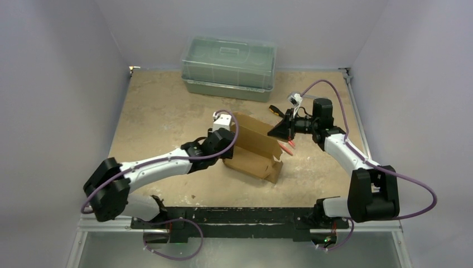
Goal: Fold the paper box
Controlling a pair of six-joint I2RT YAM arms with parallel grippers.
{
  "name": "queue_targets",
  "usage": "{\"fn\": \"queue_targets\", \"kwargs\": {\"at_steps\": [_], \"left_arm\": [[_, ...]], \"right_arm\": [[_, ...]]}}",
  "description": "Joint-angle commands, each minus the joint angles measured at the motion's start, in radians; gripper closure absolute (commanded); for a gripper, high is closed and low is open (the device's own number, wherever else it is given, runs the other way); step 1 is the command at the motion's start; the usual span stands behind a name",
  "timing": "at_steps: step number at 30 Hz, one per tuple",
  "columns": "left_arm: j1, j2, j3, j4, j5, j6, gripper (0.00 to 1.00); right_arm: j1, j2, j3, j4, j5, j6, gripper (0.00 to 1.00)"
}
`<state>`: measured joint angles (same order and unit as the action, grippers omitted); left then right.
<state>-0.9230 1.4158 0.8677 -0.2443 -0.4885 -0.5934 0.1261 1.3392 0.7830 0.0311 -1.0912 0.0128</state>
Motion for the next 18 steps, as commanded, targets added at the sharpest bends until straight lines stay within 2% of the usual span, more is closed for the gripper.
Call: {"fn": "queue_targets", "kwargs": {"at_steps": [1,4,9,13,15,18], "left_arm": [[0.001,-0.2,-0.101,-0.012,0.075,-0.085,0.51],[0.001,-0.362,-0.237,0.057,0.146,-0.15,0.57],[0.002,-0.615,-0.479,0.159,0.218,-0.289,1.0],[0.001,-0.666,-0.629,0.268,0.256,-0.467,1.0],[0.001,-0.613,-0.67,0.366,0.288,-0.549,1.0],[0.001,-0.444,-0.613,0.374,0.308,-0.63,1.0]], "right_arm": [[0.001,-0.035,0.017,-0.006,-0.004,-0.043,1.0],[0.001,-0.035,0.018,-0.008,-0.003,-0.045,1.0],[0.001,-0.034,0.018,-0.01,-0.002,-0.048,1.0],[0.002,-0.032,0.017,-0.008,-0.004,-0.048,1.0],[0.001,-0.033,0.016,-0.008,-0.002,-0.049,1.0],[0.001,-0.032,0.017,-0.008,-0.001,-0.05,1.0]]}}
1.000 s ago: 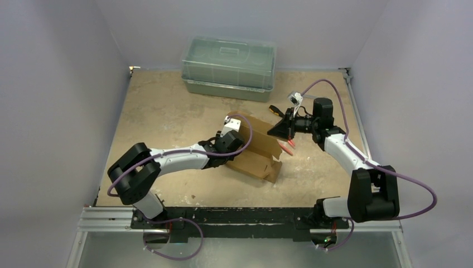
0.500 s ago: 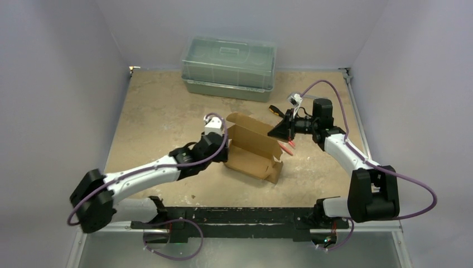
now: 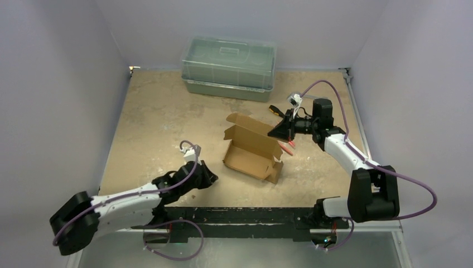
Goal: Fold the paper box
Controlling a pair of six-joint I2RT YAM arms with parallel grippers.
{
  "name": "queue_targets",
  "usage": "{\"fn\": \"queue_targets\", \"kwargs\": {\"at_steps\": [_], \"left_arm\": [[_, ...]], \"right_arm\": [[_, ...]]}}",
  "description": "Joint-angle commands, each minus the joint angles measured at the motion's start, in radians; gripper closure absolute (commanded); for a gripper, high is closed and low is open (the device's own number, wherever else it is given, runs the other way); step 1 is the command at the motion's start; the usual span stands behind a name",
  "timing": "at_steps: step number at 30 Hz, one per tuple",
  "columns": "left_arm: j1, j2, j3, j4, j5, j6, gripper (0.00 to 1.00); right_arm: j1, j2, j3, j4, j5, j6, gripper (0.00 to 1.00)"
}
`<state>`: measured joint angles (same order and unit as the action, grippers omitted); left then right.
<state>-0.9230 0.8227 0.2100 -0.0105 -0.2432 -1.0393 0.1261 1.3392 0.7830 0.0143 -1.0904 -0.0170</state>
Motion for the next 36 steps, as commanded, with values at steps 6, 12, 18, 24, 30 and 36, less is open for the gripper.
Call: {"fn": "queue_targets", "kwargs": {"at_steps": [6,12,18,24,30,36], "left_arm": [[-0.004,0.479,0.35,-0.137,0.042,-0.237,1.0],[-0.004,0.579,0.468,-0.22,-0.046,-0.302,1.0],[0.009,0.621,0.572,-0.258,-0.14,-0.224,1.0],[0.024,0.616,0.612,-0.299,-0.138,-0.111,1.0],[0.024,0.416,0.55,-0.332,-0.037,0.155,0.98],[0.041,0.173,0.377,-0.151,0.022,0.317,0.4]], "right_arm": [[0.001,-0.032,0.016,0.01,-0.008,-0.018,1.0],[0.001,-0.031,0.016,0.012,-0.013,-0.018,1.0],[0.001,-0.034,0.016,0.01,-0.016,-0.017,1.0],[0.001,-0.038,0.02,0.005,-0.008,-0.02,1.0],[0.001,-0.04,0.031,-0.012,0.009,-0.048,1.0],[0.001,-0.044,0.042,-0.059,0.018,-0.081,1.0]]}}
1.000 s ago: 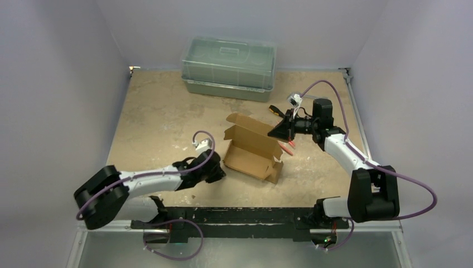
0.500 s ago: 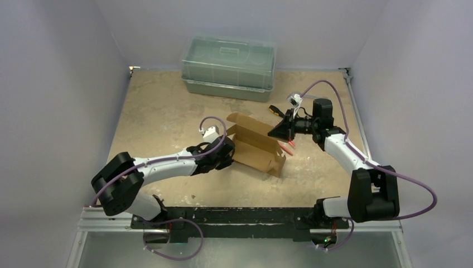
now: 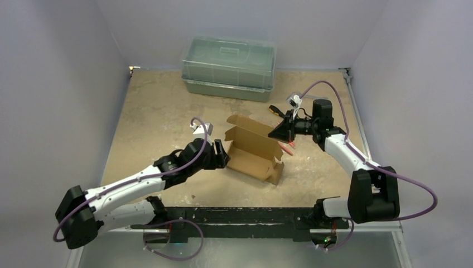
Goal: Fold the paper box
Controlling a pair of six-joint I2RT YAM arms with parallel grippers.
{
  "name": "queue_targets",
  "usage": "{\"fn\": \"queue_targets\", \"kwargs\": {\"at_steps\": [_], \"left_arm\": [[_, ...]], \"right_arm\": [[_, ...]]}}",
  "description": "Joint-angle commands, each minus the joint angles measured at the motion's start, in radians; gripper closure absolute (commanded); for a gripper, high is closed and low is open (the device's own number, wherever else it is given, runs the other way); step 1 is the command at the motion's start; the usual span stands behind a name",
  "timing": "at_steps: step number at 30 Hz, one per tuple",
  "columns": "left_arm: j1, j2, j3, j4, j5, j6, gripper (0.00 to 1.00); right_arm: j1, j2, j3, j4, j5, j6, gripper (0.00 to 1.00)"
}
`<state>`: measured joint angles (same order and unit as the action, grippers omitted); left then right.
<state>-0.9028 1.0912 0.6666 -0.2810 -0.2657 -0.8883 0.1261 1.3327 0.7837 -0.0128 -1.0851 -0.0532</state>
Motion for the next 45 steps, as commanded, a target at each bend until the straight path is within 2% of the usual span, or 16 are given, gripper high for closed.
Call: {"fn": "queue_targets", "kwargs": {"at_steps": [1,5,9,13,22,27,32,35,40,45], "left_arm": [[0.034,-0.102,-0.09,0.147,0.051,0.183,0.35],[0.111,-0.045,-0.105,0.262,0.168,0.235,0.32],[0.17,0.067,-0.098,0.391,0.247,0.276,0.37],[0.175,0.152,-0.079,0.45,0.261,0.32,0.4],[0.174,0.291,-0.065,0.462,0.196,0.331,0.51],[0.168,0.333,-0.029,0.431,0.145,0.335,0.6],[0.128,0.361,0.02,0.393,0.079,0.346,0.65],[0.101,0.381,0.049,0.359,0.037,0.345,0.74],[0.059,0.384,0.069,0.308,-0.04,0.32,0.98],[0.019,0.36,0.062,0.228,-0.126,0.291,1.0]], "right_arm": [[0.001,-0.04,0.043,-0.036,0.012,-0.048,1.0],[-0.001,-0.044,0.044,-0.045,0.01,-0.063,1.0],[-0.001,-0.04,0.044,-0.05,0.002,-0.067,1.0],[-0.001,-0.034,0.044,-0.05,-0.004,-0.068,1.0],[0.0,-0.03,0.046,-0.052,-0.01,-0.07,1.0],[0.0,-0.029,0.046,-0.052,-0.01,-0.07,1.0],[0.0,-0.029,0.046,-0.052,-0.015,-0.071,1.0],[-0.002,-0.03,0.05,-0.055,-0.015,-0.071,0.94],[-0.002,-0.037,0.058,-0.073,-0.007,-0.083,0.81],[-0.001,-0.05,0.067,-0.095,0.003,-0.1,0.61]]}}
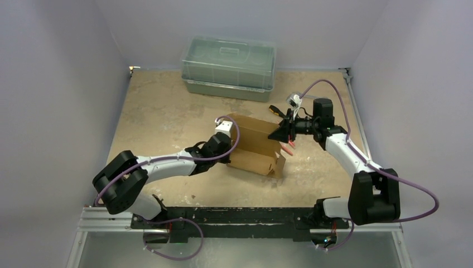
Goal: Fold the paper box
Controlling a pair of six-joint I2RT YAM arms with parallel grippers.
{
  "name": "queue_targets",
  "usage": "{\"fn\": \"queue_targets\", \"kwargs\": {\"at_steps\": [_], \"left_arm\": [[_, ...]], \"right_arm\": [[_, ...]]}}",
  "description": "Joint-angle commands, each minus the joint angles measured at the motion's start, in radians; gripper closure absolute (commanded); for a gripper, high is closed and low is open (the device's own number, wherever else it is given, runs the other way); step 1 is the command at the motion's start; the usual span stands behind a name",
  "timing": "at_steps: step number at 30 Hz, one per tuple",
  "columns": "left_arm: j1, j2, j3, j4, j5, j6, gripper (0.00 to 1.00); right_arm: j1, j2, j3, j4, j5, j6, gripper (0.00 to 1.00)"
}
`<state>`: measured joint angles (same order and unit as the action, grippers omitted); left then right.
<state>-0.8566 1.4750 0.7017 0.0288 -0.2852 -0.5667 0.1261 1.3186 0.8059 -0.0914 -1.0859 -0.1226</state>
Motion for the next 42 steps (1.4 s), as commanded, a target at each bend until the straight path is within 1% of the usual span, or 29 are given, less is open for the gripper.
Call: {"fn": "queue_targets", "kwargs": {"at_steps": [1,4,7,10,12,13,15,17,20,22,24,25,27,30,35,42], "left_arm": [[-0.033,-0.027,0.027,-0.096,-0.125,-0.036,1.0],[-0.055,-0.027,0.028,-0.131,-0.18,-0.051,1.0],[-0.065,-0.022,0.028,-0.138,-0.205,-0.052,1.0],[-0.065,-0.005,0.051,-0.145,-0.204,-0.039,1.0],[-0.065,0.012,0.07,-0.15,-0.198,-0.029,0.97],[-0.065,0.017,0.079,-0.151,-0.195,-0.026,0.94],[-0.065,0.03,0.09,-0.147,-0.181,-0.019,0.89],[-0.065,0.036,0.096,-0.141,-0.171,-0.017,0.85],[-0.064,0.04,0.1,-0.135,-0.164,-0.017,0.84],[-0.062,0.043,0.105,-0.136,-0.164,-0.015,0.83],[-0.061,0.046,0.113,-0.139,-0.165,-0.011,0.82],[-0.06,0.051,0.119,-0.143,-0.168,-0.008,0.82],[-0.057,0.058,0.132,-0.154,-0.172,0.001,0.82],[-0.05,0.074,0.155,-0.171,-0.181,0.02,0.79],[-0.042,0.098,0.188,-0.185,-0.178,0.048,0.7],[-0.023,0.136,0.194,-0.181,-0.168,0.068,0.69]], "right_arm": [[0.0,-0.037,0.046,-0.019,0.005,-0.032,0.57],[-0.001,-0.042,0.047,-0.024,0.006,-0.038,0.48],[-0.001,-0.038,0.041,-0.018,0.004,-0.036,0.41],[0.0,-0.021,0.032,0.0,0.024,-0.017,0.4],[0.0,-0.007,0.031,0.004,0.04,-0.01,0.4],[-0.001,0.001,0.032,0.005,0.041,-0.009,0.4],[0.0,0.01,0.032,0.01,0.04,-0.003,0.44],[0.002,0.017,0.028,0.022,0.037,0.009,0.51],[0.003,0.026,0.025,0.04,0.027,0.024,0.64],[0.003,0.031,0.022,0.053,0.022,0.035,0.77],[0.004,0.033,0.022,0.06,0.02,0.038,0.87],[0.004,0.032,0.02,0.064,0.017,0.039,0.91],[0.004,0.028,0.019,0.067,0.014,0.041,0.96],[0.004,0.016,0.015,0.073,0.007,0.04,1.0],[0.004,0.01,0.011,0.079,-0.001,0.041,1.0],[0.004,0.01,0.01,0.081,-0.009,0.043,1.0]]}}
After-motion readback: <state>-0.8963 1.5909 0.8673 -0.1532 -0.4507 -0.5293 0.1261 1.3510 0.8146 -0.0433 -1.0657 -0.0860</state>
